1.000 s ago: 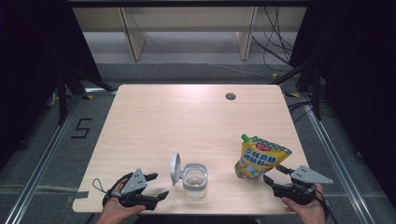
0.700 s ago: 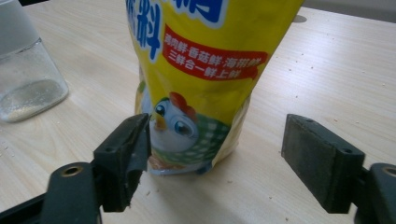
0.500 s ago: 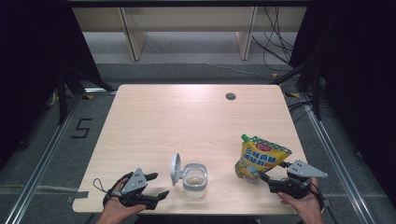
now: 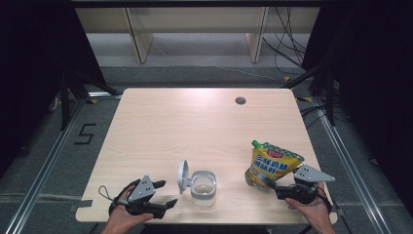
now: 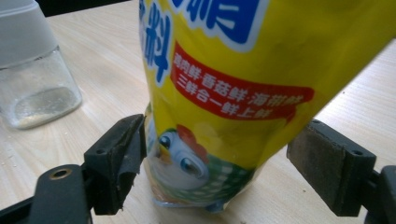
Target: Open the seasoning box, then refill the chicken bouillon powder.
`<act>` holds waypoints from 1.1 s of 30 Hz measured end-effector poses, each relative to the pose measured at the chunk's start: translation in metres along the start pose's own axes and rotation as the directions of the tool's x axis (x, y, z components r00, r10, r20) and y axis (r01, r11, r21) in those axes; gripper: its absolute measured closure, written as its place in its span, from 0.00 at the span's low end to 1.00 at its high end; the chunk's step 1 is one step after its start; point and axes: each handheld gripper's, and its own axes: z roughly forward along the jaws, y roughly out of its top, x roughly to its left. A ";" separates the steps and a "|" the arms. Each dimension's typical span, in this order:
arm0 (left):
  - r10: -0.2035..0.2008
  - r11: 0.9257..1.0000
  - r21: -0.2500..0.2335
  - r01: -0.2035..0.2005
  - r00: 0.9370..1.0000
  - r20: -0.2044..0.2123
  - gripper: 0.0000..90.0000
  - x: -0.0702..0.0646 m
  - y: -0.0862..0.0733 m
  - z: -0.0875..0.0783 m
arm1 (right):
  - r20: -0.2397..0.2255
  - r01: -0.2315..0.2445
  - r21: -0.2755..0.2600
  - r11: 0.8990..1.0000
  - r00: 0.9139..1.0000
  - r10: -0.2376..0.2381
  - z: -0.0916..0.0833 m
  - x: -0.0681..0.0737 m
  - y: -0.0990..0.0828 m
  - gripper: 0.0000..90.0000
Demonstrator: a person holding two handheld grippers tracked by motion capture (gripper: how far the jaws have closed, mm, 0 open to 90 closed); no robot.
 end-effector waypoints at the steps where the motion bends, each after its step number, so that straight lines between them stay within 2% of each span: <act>1: -0.001 1.000 0.002 0.001 1.000 0.000 0.28 0.000 0.000 0.000 | -0.005 0.006 -0.005 1.000 1.000 -0.006 0.001 -0.001 0.000 0.22; 6: -0.009 1.000 -0.005 0.009 1.000 0.000 0.28 -0.001 0.000 0.001 | -0.014 0.031 -0.025 0.999 0.999 -0.032 0.005 -0.003 0.000 0.19; 7: -0.009 1.000 -0.003 0.009 1.000 0.001 0.28 -0.001 0.000 0.001 | -0.013 0.024 -0.019 1.000 1.000 -0.024 0.005 -0.003 0.000 0.19; 8: -0.008 1.000 -0.003 0.008 1.000 0.002 0.28 -0.001 0.000 0.001 | -0.013 -0.004 -0.013 1.000 1.000 0.004 0.004 -0.001 0.000 0.19; 11: -0.007 1.000 -0.002 0.007 1.000 0.001 0.28 -0.001 -0.001 0.001 | -0.023 -0.013 -0.020 1.000 1.000 0.013 0.006 0.000 0.000 0.19; 12: -0.009 1.000 -0.004 0.009 1.000 0.002 0.28 -0.001 0.000 0.001 | -0.014 0.019 -0.042 0.999 1.000 -0.019 0.007 -0.002 0.000 0.19; 13: -0.031 0.999 0.006 0.031 0.999 0.006 0.28 -0.002 -0.001 0.001 | -0.010 0.022 -0.046 0.999 1.000 -0.022 0.007 -0.003 0.000 0.18; 19: -0.024 1.000 0.006 0.024 1.000 0.003 0.28 -0.002 -0.001 0.001 | -0.018 0.007 -0.051 0.999 1.000 -0.008 0.008 -0.003 -0.001 0.18; 20: -0.004 1.000 0.005 0.004 1.000 0.006 0.28 -0.002 -0.001 0.000 | -0.017 0.022 -0.062 0.998 1.000 -0.023 0.009 -0.004 -0.002 0.18; 21: -0.013 1.000 0.005 0.013 1.000 0.005 0.28 -0.003 -0.001 -0.001 | -0.024 0.004 -0.058 0.998 1.000 -0.006 0.009 -0.003 -0.002 0.18; 23: -0.013 1.000 -0.009 0.013 1.000 0.009 0.28 -0.003 -0.001 -0.001 | -0.024 0.016 -0.069 0.998 1.000 -0.017 0.010 -0.004 -0.002 0.18; 24: 0.010 1.000 -0.006 -0.010 1.000 0.011 0.28 -0.002 -0.001 -0.001 | -0.026 0.020 -0.072 0.997 0.999 -0.022 0.011 -0.005 -0.002 0.18; 26: 0.017 1.000 0.004 -0.017 1.000 0.004 0.28 -0.002 -0.001 -0.002 | -0.026 0.016 -0.069 0.998 0.999 -0.018 0.010 -0.005 -0.002 0.18; 27: -0.026 1.000 -0.011 0.026 1.000 0.007 0.28 -0.004 -0.002 -0.002 | -0.023 0.037 -0.072 0.997 0.999 -0.039 0.012 -0.005 -0.001 0.18; 28: -0.026 1.000 -0.011 0.026 1.000 0.007 0.28 -0.004 -0.002 -0.002 | -0.023 0.037 -0.072 0.997 0.999 -0.039 0.012 -0.005 -0.001 0.18; 29: -0.010 1.000 0.005 0.010 1.000 0.012 0.28 -0.003 -0.002 -0.003 | -0.035 0.012 -0.082 0.997 0.999 -0.015 0.013 -0.005 -0.002 0.18; 30: -0.010 1.000 0.001 0.010 1.000 0.008 0.28 -0.004 -0.002 -0.002 | -0.040 0.000 -0.078 0.997 0.999 -0.003 0.014 -0.004 -0.002 0.18; 33: 0.001 1.000 0.003 -0.001 1.000 0.007 0.28 -0.003 -0.002 -0.002 | -0.035 0.012 -0.082 0.997 0.999 -0.014 0.016 -0.005 -0.002 0.18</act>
